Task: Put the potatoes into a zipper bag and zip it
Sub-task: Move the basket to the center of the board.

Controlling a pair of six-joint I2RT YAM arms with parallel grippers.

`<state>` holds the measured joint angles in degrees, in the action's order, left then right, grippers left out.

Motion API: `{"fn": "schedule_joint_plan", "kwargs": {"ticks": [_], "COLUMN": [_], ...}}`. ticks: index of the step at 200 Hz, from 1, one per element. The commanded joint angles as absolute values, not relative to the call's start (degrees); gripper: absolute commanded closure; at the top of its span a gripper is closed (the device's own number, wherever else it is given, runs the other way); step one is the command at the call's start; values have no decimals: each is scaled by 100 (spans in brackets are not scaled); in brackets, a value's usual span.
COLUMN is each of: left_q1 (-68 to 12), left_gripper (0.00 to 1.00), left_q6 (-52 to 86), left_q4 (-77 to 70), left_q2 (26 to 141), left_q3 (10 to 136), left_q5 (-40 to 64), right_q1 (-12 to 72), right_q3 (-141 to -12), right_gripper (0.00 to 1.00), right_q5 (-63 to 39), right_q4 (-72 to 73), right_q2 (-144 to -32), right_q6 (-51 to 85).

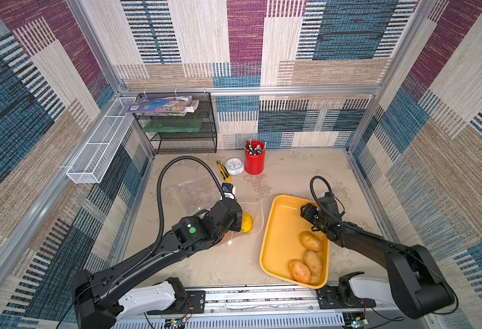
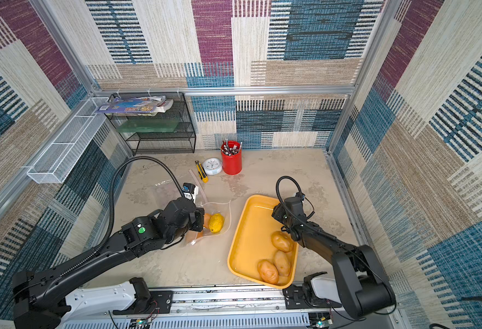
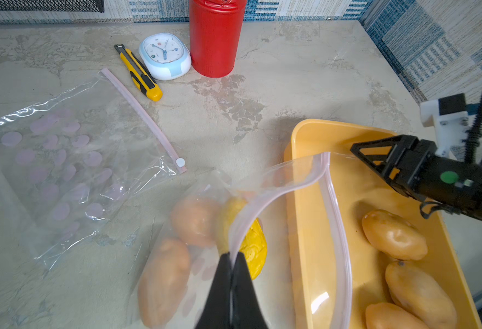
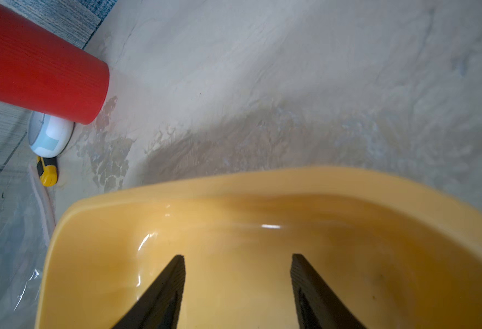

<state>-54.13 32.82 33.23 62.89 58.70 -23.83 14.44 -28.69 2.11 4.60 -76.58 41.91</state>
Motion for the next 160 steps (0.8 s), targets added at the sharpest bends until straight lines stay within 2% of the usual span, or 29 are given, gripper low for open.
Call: {"fn": "schedule_joint_plan", "kwargs": {"ticks": [1, 51, 78, 107, 128, 160], "left_q1": [-5406, -5409, -5412, -5414, -5410, -5409], "left_gripper": [100, 100, 100, 100, 100, 100], "left_q6": [3311, 3308, 3306, 3306, 3332, 3350], "left_q4": [3242, 3272, 3252, 3278, 3297, 3287], "left_q2": [6266, 6095, 5998, 5953, 5933, 5915], "left_q3": [5862, 5821, 5774, 5783, 5775, 5757], "left_q5": [-2468, -2487, -2516, -2511, -2549, -2514], "right_q1": [1411, 1420, 1444, 1567, 1723, 2066], "right_q3": [-3392, -4846, -5200, -5211, -5127, -4756], "right_gripper": [39, 41, 42, 34, 27, 22], "right_q5": [185, 266, 165, 336, 537, 628], "right_q4": [812, 585, 482, 235, -81, -401], "right_q2": [-8227, -9687, -9996, -9474, -8766, -7648], "right_q6": [4019, 3707, 3617, 3461, 3410, 3562]}}
